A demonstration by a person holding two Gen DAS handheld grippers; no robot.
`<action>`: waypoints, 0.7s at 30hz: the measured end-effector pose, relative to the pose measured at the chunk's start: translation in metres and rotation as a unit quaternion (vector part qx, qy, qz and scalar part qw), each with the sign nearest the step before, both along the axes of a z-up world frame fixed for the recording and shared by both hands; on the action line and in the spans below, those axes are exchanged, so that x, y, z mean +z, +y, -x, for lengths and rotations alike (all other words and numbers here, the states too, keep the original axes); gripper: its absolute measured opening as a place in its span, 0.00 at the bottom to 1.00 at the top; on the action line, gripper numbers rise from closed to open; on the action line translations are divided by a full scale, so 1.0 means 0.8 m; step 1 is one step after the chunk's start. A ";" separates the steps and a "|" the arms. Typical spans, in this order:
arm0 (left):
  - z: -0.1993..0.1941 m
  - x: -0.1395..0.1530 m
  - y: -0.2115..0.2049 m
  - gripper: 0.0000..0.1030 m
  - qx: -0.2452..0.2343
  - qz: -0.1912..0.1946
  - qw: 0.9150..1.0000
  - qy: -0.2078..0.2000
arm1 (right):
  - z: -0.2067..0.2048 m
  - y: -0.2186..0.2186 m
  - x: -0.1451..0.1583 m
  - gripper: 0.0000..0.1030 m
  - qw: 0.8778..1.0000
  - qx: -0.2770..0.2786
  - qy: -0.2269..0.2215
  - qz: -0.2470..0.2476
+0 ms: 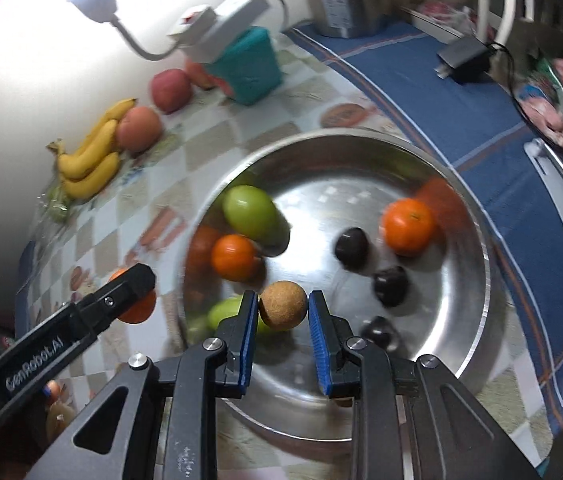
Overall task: Organize fruits
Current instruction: 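Carry the orange in the left gripper and the kiwi in the right gripper over the pan, then open the left gripper to drop the orange while the right gripper releases the kiwi into the pan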
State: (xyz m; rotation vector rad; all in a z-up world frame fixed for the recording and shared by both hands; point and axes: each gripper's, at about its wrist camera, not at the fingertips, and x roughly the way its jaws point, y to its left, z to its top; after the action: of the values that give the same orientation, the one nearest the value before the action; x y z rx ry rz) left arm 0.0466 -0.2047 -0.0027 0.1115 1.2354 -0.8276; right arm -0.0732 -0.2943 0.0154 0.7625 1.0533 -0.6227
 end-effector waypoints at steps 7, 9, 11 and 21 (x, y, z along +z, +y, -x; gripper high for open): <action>0.017 -0.019 -0.026 0.38 -0.021 -0.016 1.000 0.004 | 0.011 -0.010 -0.021 0.26 1.000 -0.003 0.023 -0.014; 0.015 -0.023 -0.026 0.38 -0.017 -0.020 1.000 0.006 | 0.012 -0.011 -0.028 0.26 0.999 -0.004 0.029 -0.022; 0.012 -0.026 -0.024 0.38 -0.012 -0.020 1.000 0.010 | 0.014 -0.012 -0.032 0.26 0.999 -0.005 0.033 -0.027; 0.010 -0.022 -0.018 0.50 -0.007 -0.015 1.000 0.023 | 0.018 -0.013 -0.035 0.26 0.999 -0.011 0.039 -0.035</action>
State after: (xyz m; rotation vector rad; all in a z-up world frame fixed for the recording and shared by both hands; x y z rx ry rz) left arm 0.0387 -0.2191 -0.0199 0.1265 1.2906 -0.8290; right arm -0.0875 -0.3050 -0.0126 0.8160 1.1442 -0.6410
